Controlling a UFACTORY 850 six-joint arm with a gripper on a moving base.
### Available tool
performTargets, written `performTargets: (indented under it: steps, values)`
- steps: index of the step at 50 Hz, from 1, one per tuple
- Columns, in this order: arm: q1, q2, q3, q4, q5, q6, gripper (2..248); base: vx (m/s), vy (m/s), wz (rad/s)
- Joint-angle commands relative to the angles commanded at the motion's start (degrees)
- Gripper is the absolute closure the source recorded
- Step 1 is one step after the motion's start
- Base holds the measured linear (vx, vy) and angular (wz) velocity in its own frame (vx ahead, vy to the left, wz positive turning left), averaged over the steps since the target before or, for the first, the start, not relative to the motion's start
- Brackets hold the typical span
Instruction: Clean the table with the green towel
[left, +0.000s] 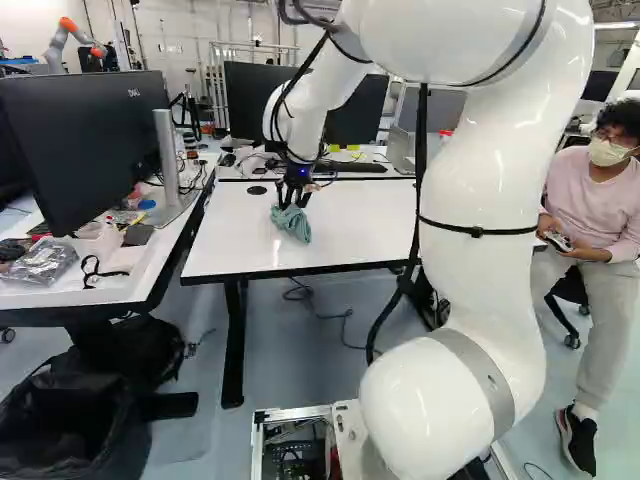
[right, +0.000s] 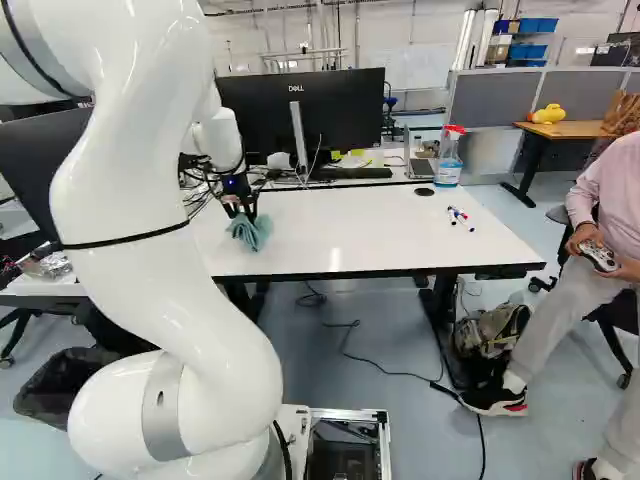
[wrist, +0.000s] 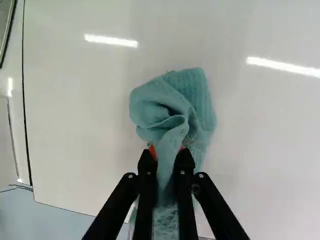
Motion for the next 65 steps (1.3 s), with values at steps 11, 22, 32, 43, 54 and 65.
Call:
performTargets:
  steps: [11, 22, 32, 43, 54, 65]
  values:
    - [2.38, 0.02, 0.03, 0.00, 0.00, 0.00, 203, 0.000, 0.000, 0.000]
    - [4.42, 1.04, 1.32, 0.00, 0.00, 0.00, 203, 0.000, 0.000, 0.000]
    - [5.99, 2.67, 3.38, 0.00, 0.00, 0.00, 203, 0.000, 0.000, 0.000]
    - [7.27, 4.89, 6.13, 0.00, 0.00, 0.00, 203, 0.000, 0.000, 0.000]
    - [7.98, 7.45, 9.22, 0.00, 0.00, 0.00, 203, 0.000, 0.000, 0.000]
    - [6.89, 9.59, 11.74, 0.00, 0.00, 0.00, 203, 0.000, 0.000, 0.000]
